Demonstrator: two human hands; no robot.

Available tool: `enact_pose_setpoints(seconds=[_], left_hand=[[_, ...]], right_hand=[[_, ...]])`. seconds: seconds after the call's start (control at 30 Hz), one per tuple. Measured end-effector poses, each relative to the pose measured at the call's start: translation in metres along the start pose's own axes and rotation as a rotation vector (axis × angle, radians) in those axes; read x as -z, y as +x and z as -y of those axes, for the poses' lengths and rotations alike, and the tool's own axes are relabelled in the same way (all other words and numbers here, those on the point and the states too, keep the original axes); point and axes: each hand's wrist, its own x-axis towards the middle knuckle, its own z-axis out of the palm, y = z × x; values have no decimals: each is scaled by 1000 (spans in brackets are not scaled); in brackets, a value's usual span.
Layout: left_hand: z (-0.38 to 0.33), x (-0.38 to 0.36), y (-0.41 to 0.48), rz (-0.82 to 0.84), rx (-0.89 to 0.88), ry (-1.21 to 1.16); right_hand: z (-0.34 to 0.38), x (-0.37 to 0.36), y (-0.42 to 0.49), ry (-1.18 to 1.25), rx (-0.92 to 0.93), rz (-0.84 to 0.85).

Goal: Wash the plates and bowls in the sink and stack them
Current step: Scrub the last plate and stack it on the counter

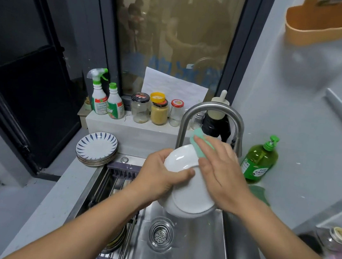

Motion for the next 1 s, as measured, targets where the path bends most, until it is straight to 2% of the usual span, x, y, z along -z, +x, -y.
enact_pose_setpoints(seconds=[0.07, 0.17, 0.33, 0.4, 0.47, 0.63, 0.77, 0.87, 0.93, 1.0], left_hand=[[2, -2, -1, 39, -18, 30], [5, -1, -2, 35, -22, 21], [-5, 17, 2, -107, 16, -86], [-10, 17, 3, -107, 24, -119], [-13, 12, 5, -89, 40, -148], [-14, 0, 8, -43, 23, -53], [-17, 0, 9, -44, 14, -85], [-14, 6, 9, -60, 23, -105], [-12, 6, 7, -50, 29, -95], [-11, 4, 7, -27, 28, -73]], right_hand=[[5, -5, -1, -50, 107, 6], [2, -9, 1, 90, 120, -36], [-19, -7, -25, 661, -276, -265], [-12, -6, -29, 761, -324, -317], [-7, -3, -19, 771, -305, -363], [-4, 3, 8, 525, -142, -408], [-7, 1, 6, 420, -54, -396], [-14, -1, -5, 600, -206, -421], [-17, 2, -5, 711, -301, -368], [-18, 8, 2, 705, -346, -276]])
